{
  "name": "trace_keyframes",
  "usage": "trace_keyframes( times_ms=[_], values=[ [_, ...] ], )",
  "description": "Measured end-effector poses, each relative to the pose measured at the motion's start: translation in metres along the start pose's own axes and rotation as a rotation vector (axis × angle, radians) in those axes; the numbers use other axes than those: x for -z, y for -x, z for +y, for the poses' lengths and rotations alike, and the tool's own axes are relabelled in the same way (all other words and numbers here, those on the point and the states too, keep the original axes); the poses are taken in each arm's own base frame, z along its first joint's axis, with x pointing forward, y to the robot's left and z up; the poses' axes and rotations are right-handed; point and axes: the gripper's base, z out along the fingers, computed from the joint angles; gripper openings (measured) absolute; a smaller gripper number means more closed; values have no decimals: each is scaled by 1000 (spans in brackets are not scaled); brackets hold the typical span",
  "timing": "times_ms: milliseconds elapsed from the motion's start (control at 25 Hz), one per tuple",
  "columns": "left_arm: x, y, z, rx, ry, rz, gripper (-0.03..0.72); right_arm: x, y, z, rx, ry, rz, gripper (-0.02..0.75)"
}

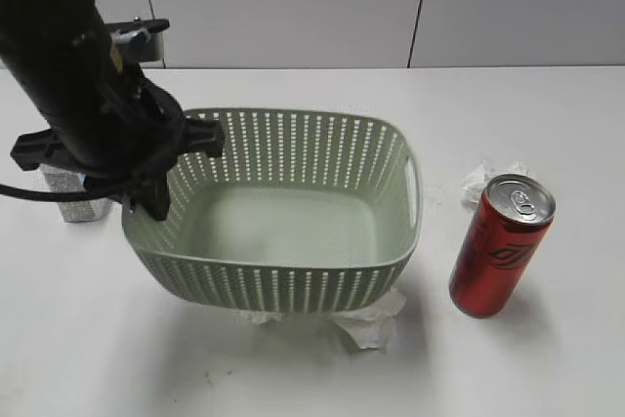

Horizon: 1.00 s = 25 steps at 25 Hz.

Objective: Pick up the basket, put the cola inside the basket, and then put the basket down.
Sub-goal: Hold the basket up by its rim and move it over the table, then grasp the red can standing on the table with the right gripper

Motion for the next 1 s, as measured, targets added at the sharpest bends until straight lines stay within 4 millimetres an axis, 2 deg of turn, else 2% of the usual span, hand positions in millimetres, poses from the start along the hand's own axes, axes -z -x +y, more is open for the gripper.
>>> trace_keyframes(
  times_ms=[200,400,560,720,1000],
  values=[
    [-7,2,10,7,36,-2,0,-19,46,8,-82,79,121,594],
    [-8,5,13,-7,55,-23,0,-56,95,14,-118,156,310,594],
    [-13,7,12,-1,52,-17,0,-96,127,15,-125,187,489,594],
    [-13,8,11,6,36,-27,0,-135,145,17,-121,194,597,594],
    [-13,8,11,1,40,-28,0,-178,141,62,107,105,673,597]
  ],
)
